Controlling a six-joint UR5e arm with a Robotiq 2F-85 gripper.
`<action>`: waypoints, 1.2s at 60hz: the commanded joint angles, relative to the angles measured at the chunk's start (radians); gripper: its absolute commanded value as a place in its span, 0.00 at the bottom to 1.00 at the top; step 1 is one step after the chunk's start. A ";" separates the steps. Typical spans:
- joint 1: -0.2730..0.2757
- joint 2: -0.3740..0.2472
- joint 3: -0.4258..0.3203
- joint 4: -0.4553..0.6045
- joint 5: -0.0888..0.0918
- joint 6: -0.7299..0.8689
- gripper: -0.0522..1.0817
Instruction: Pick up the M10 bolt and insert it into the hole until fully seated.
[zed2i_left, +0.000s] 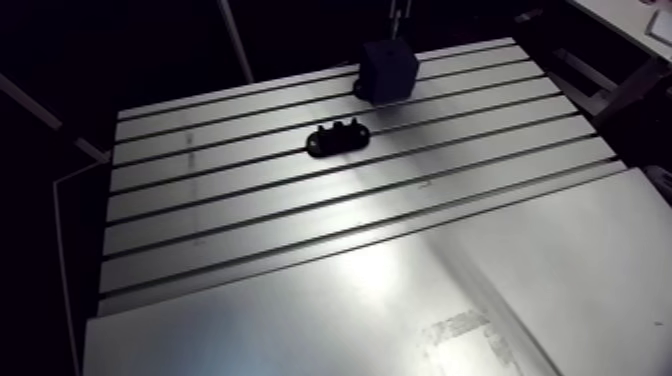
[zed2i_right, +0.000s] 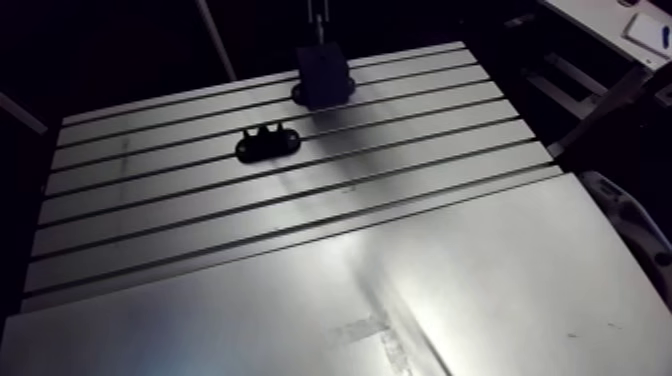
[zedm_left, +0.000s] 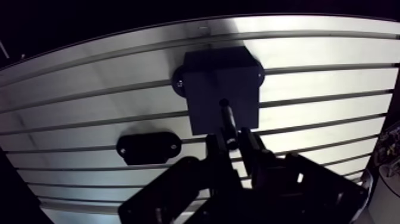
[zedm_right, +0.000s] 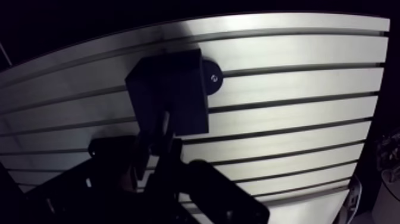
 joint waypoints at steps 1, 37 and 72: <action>0.000 0.008 0.000 -0.001 -0.001 0.000 1.00; 0.000 0.008 0.014 -0.004 -0.001 0.001 1.00; 0.000 0.014 0.018 -0.006 -0.001 0.003 1.00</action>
